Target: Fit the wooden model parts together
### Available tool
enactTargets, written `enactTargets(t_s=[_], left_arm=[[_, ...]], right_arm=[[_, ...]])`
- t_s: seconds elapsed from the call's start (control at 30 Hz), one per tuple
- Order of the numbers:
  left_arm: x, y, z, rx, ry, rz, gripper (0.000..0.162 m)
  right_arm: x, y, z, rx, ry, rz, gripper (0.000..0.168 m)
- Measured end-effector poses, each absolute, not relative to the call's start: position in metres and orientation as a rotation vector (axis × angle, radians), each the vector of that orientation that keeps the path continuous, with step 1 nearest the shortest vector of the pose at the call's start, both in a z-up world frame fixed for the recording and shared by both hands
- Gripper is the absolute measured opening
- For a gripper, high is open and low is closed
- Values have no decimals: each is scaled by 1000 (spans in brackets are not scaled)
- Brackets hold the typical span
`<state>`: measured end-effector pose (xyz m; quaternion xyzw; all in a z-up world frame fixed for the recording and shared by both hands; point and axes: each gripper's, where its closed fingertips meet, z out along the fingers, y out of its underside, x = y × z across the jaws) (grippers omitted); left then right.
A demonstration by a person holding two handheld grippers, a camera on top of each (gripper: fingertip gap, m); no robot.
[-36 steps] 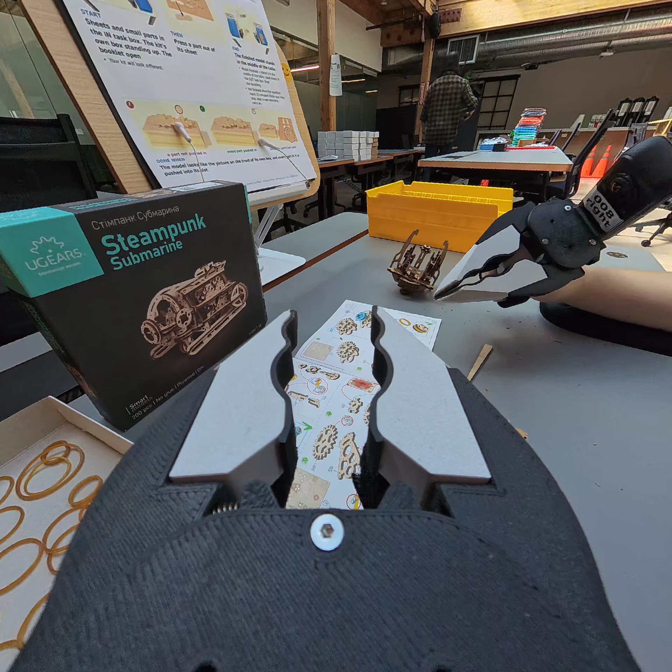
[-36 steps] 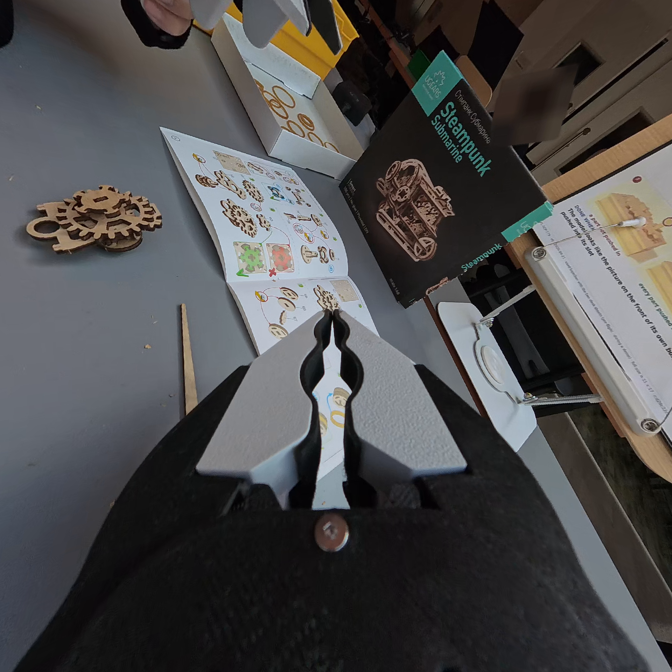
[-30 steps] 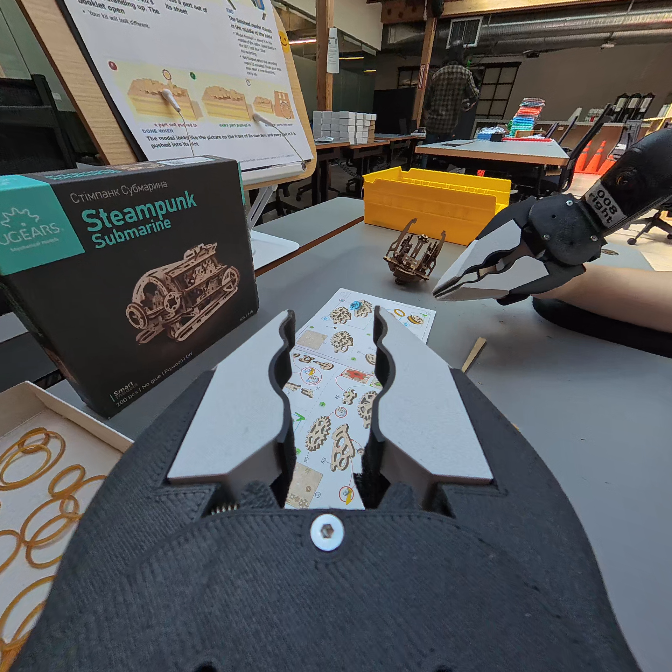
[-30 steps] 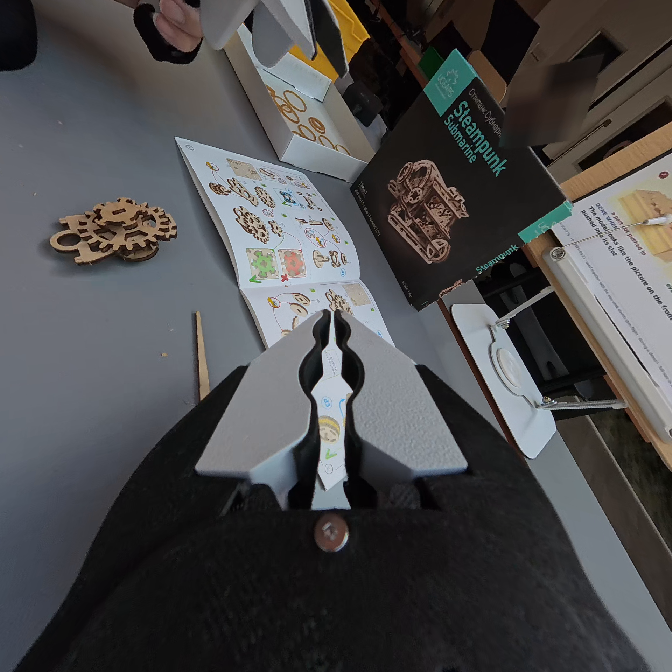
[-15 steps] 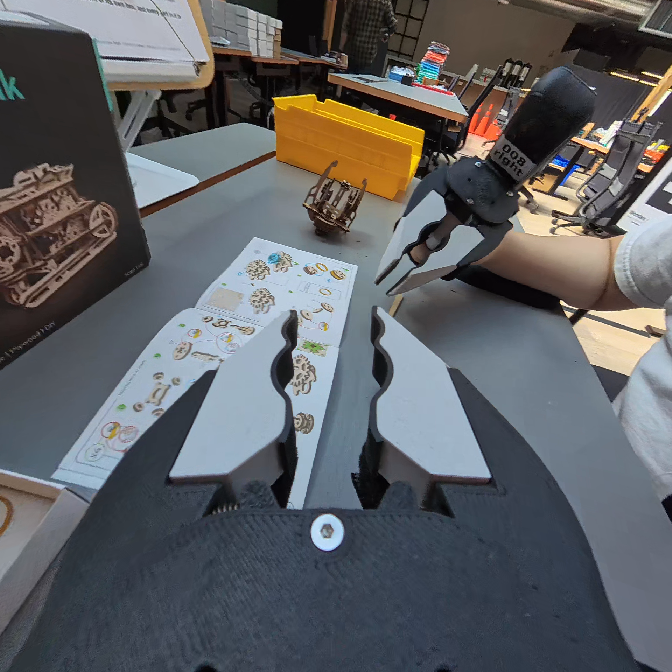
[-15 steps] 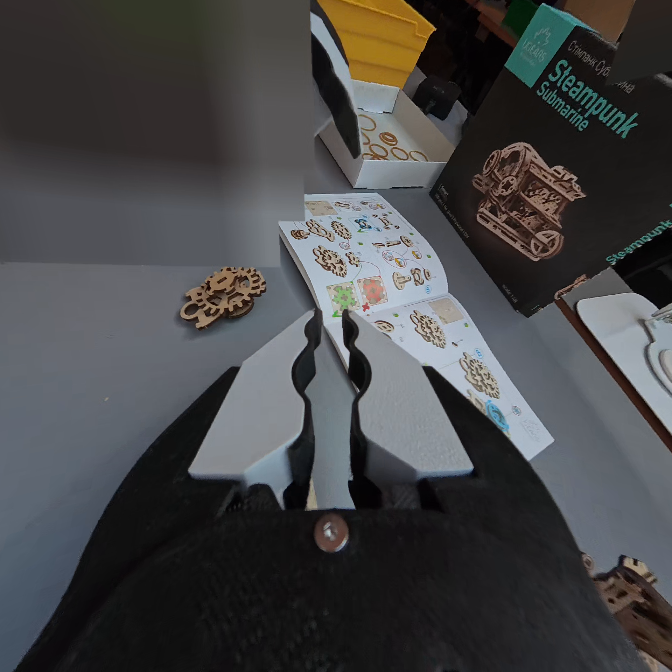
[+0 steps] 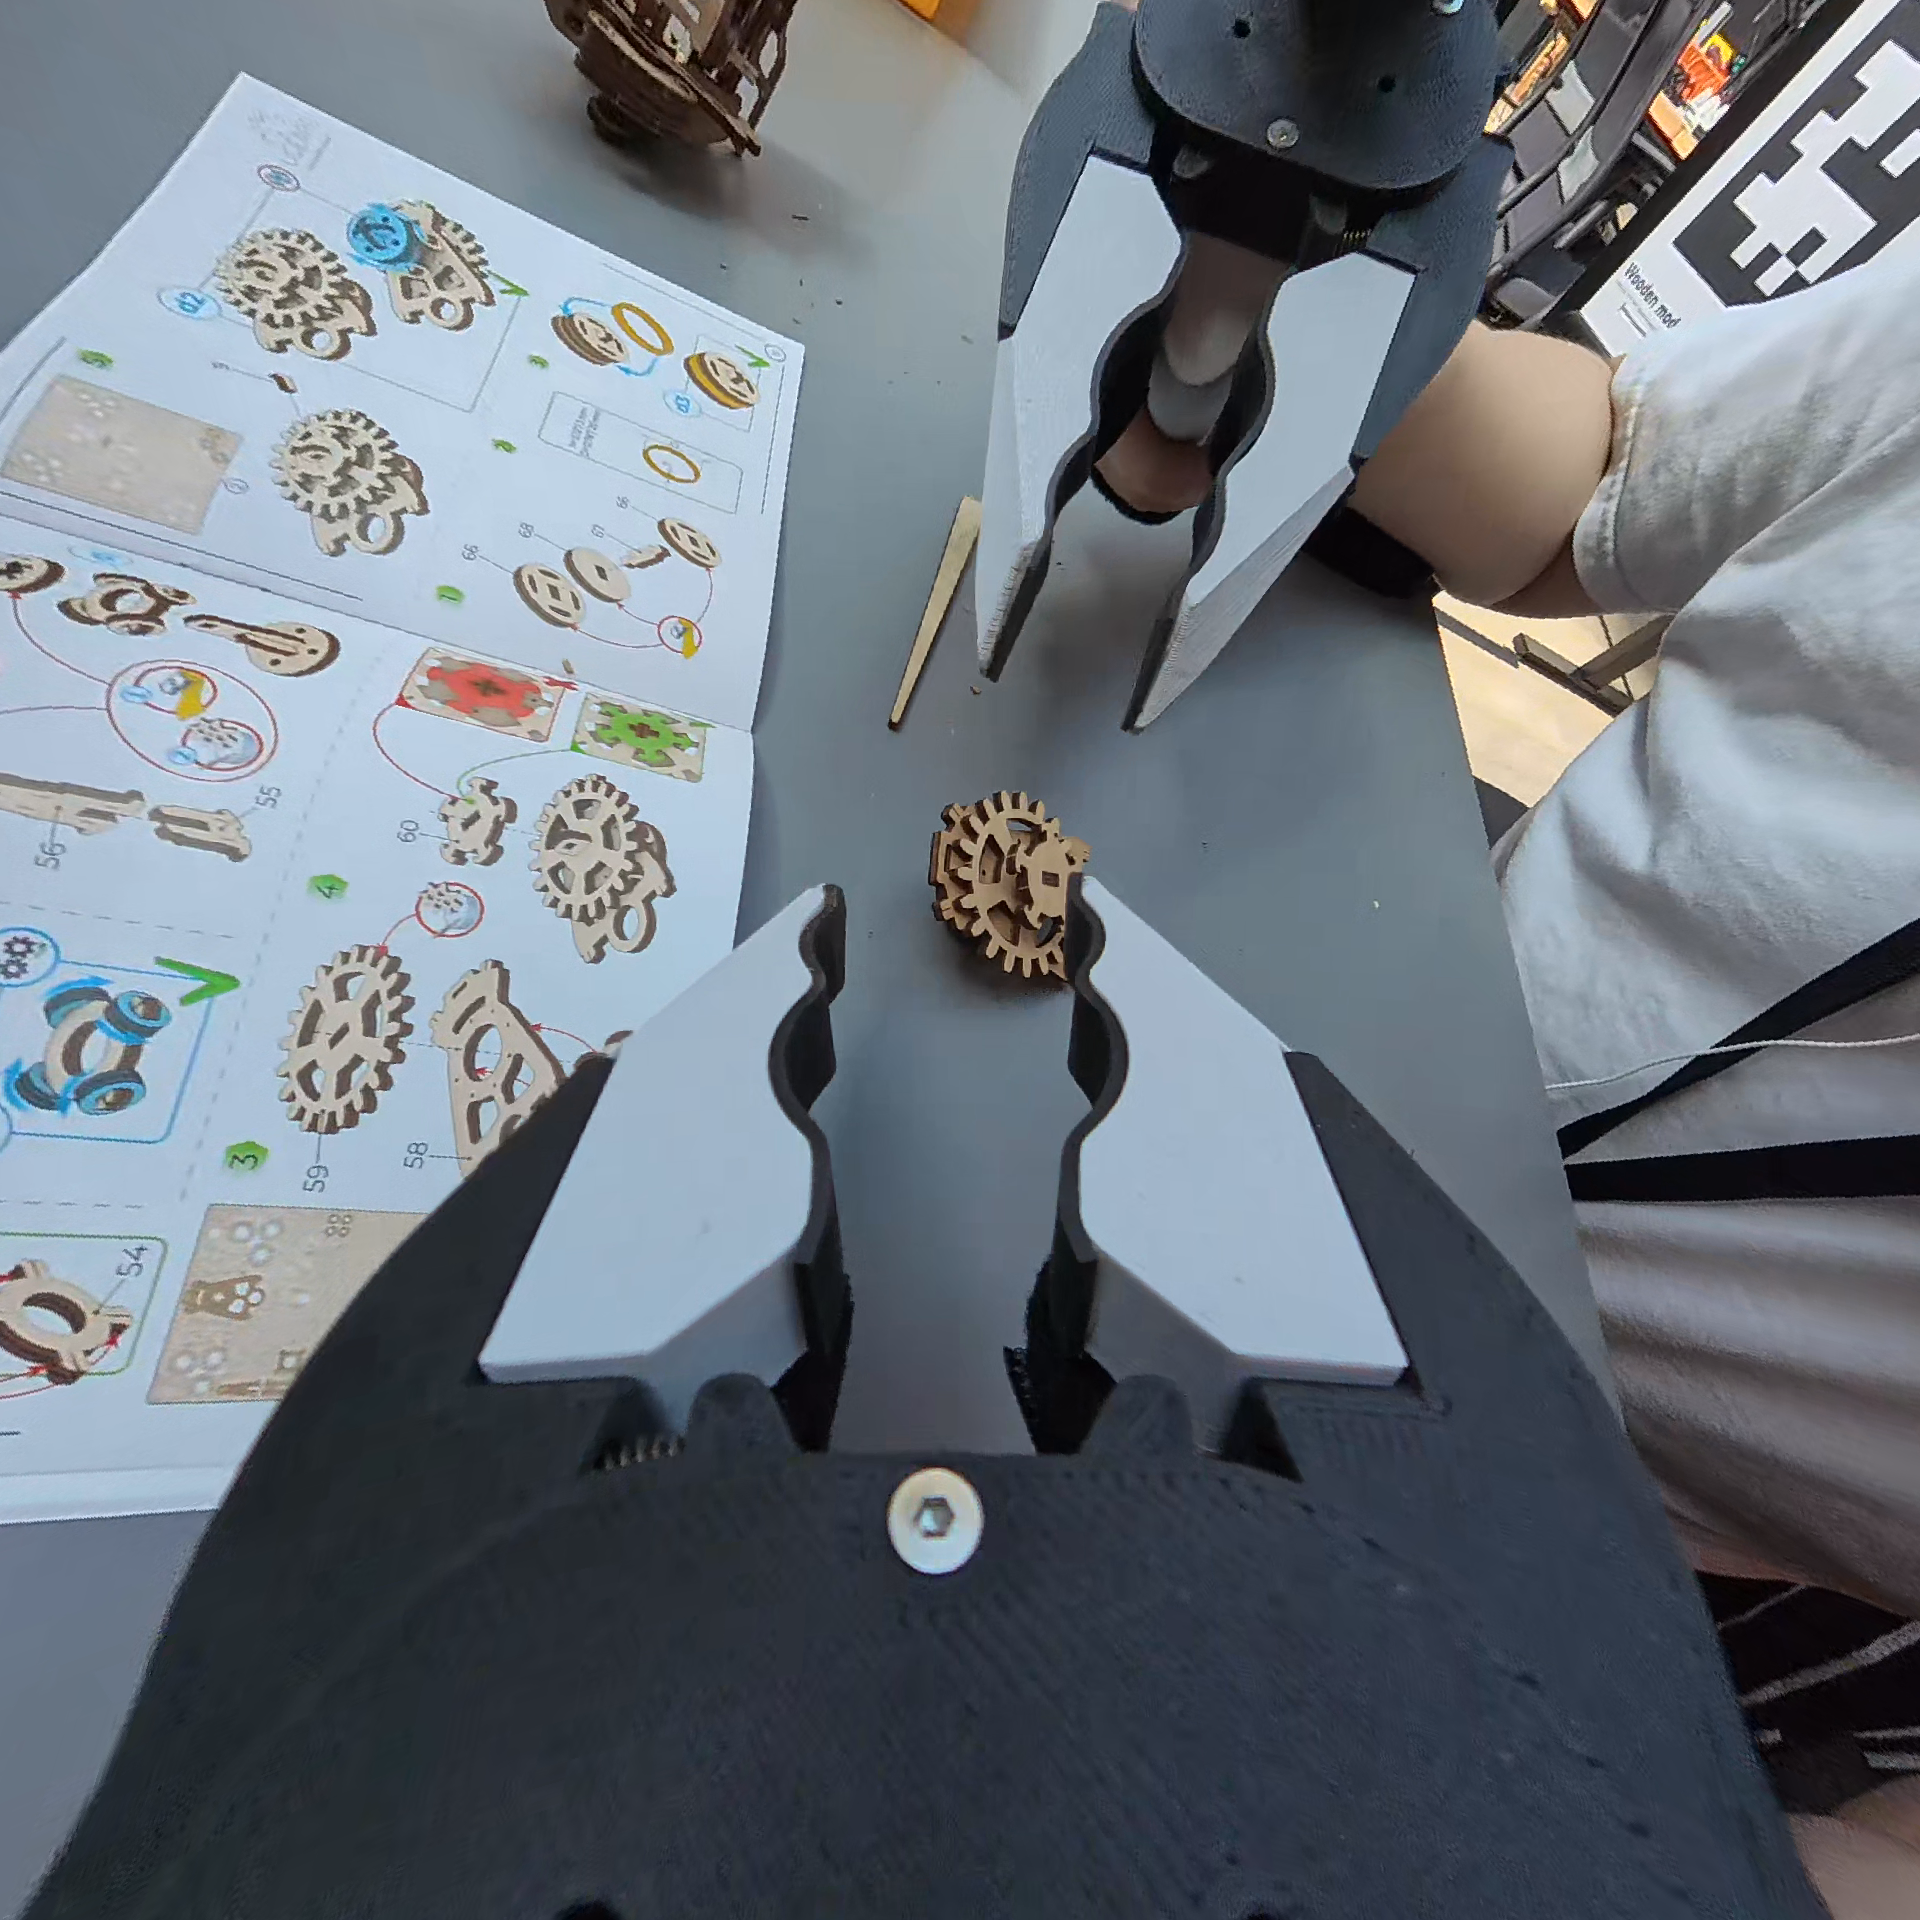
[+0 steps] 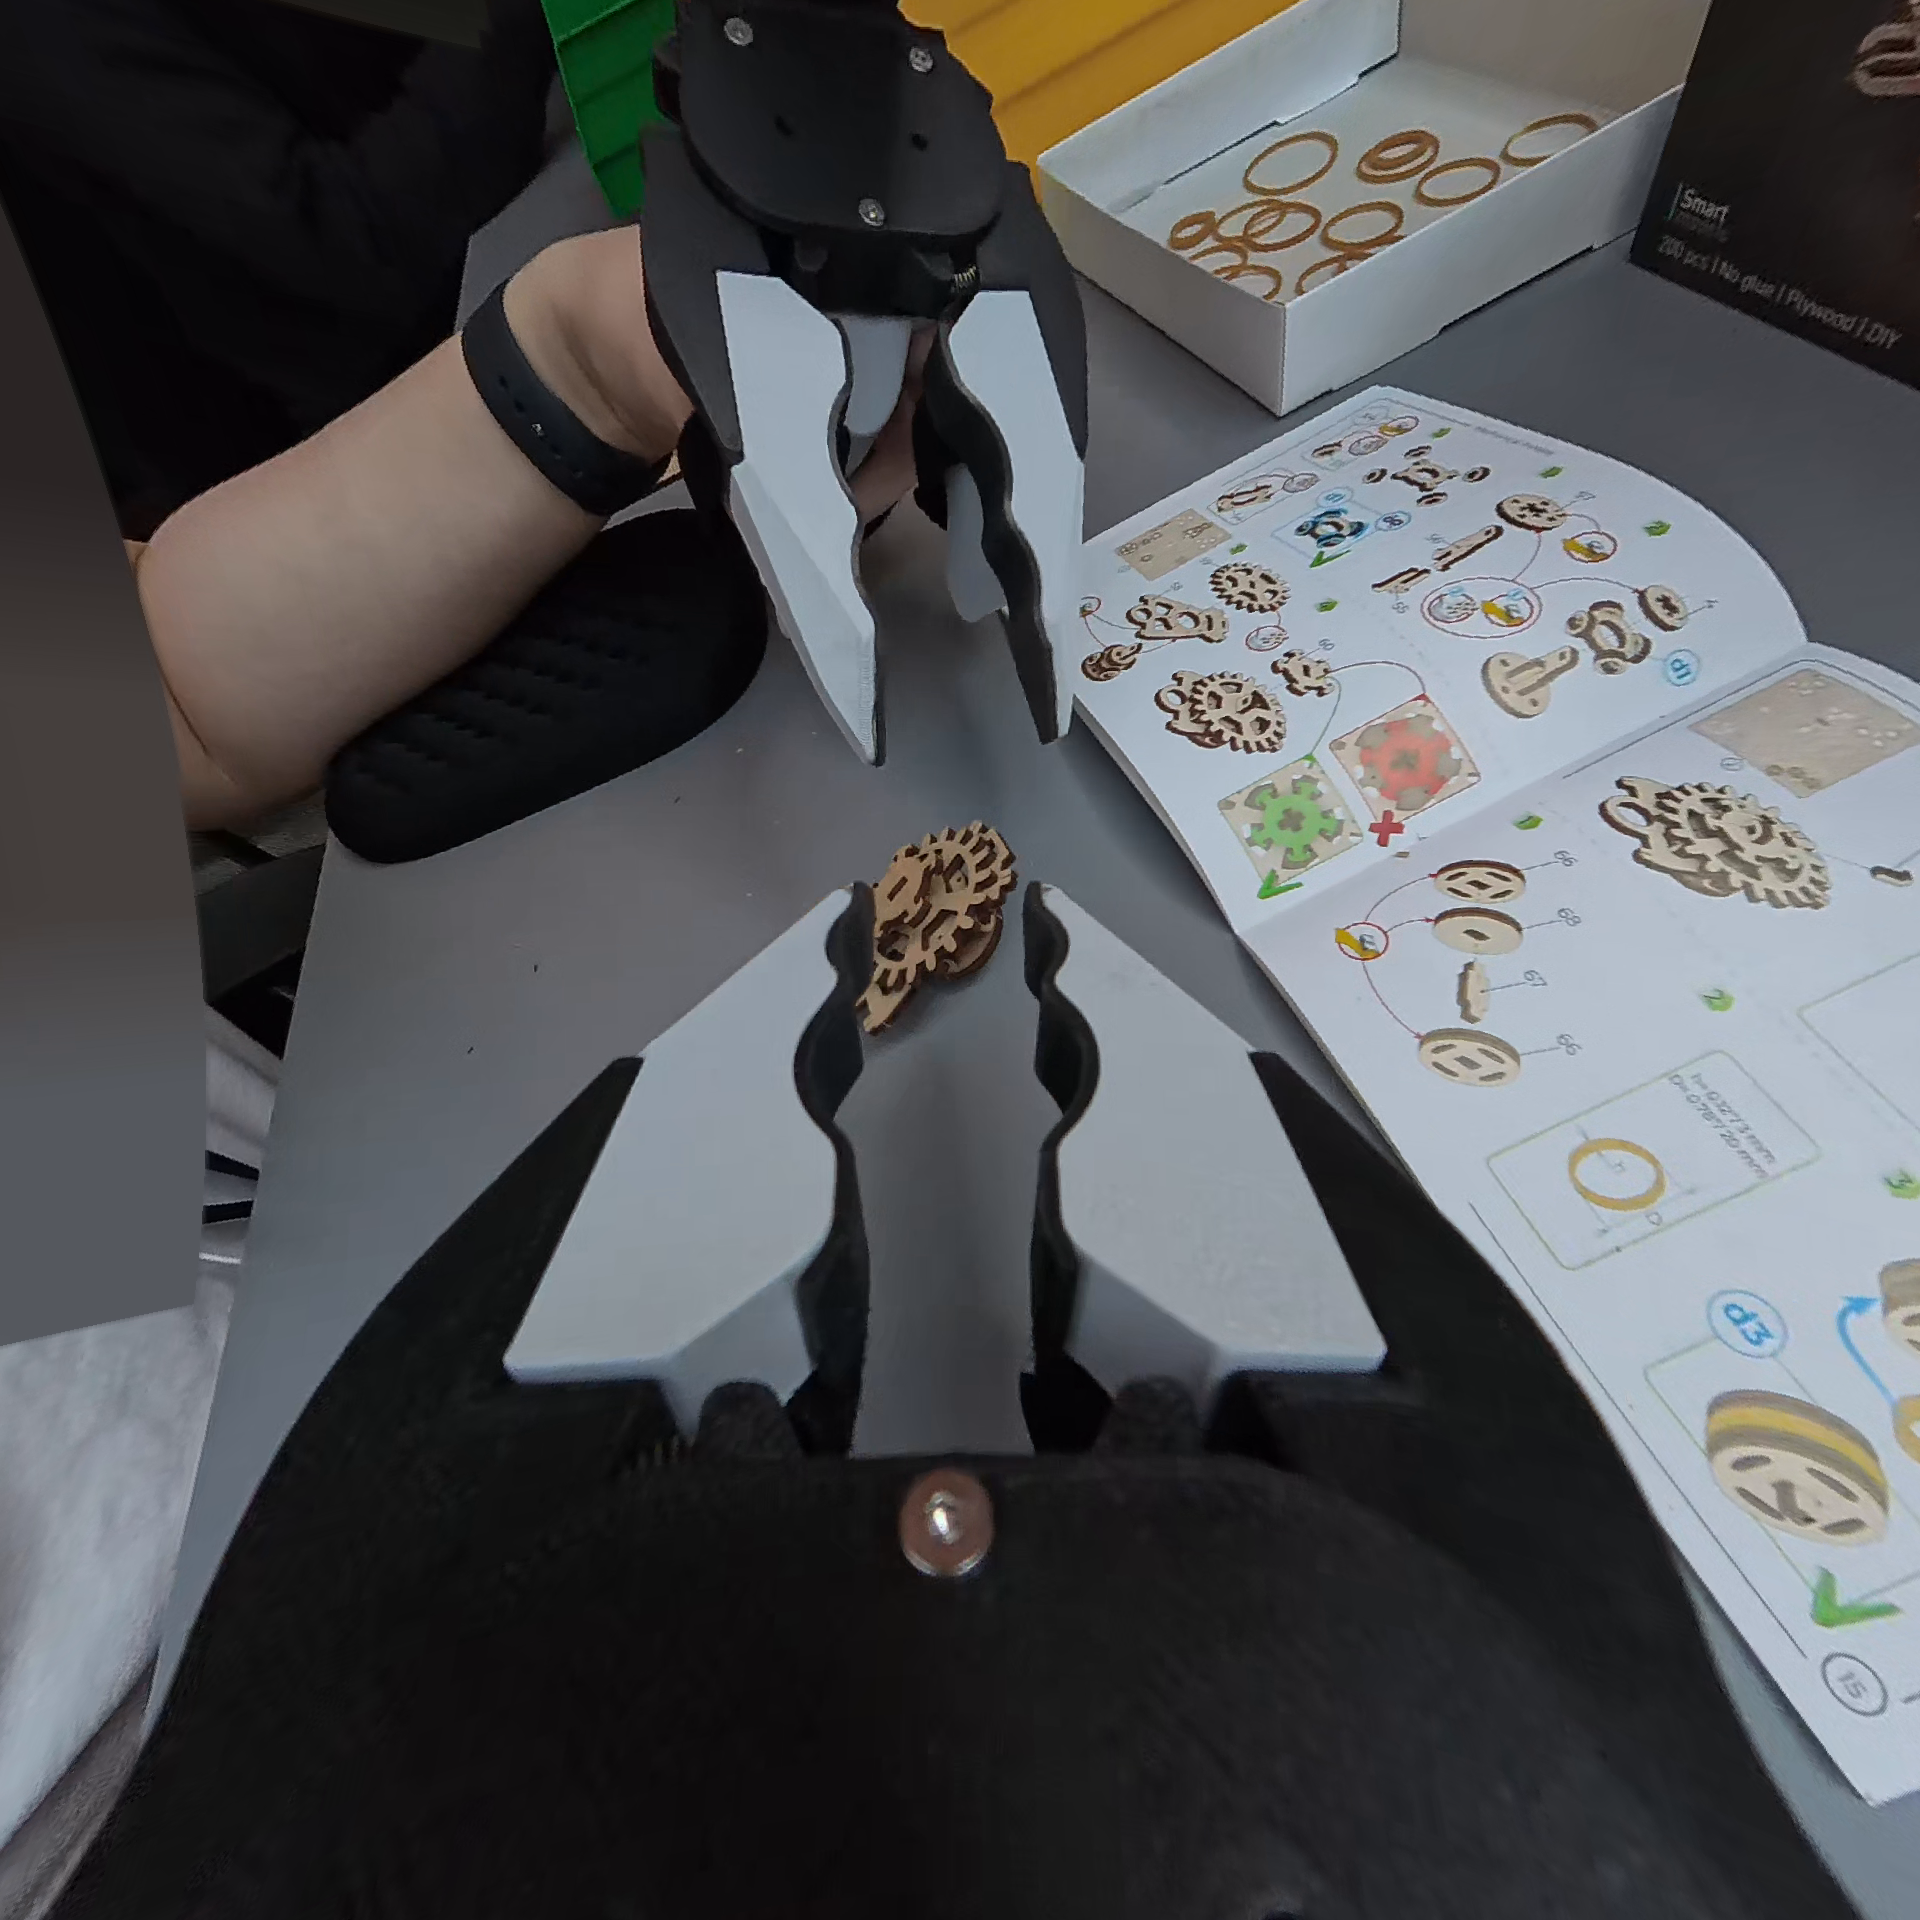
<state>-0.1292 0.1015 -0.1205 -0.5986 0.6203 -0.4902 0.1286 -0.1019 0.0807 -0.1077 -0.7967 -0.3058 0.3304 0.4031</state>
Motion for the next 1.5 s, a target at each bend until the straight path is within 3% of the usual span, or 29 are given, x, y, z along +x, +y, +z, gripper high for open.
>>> enactTargets(t_s=[0.93, 1.5], left_arm=[[-130, 105, -128, -1818, 1790, -1441, 36], [-122, 113, -96, -1612, 1677, -1467, 34]], right_arm=[[-89, 89, -121, -2045, -736, 777, 27], [-36, 113, -67, -1704, -722, 326, 20]])
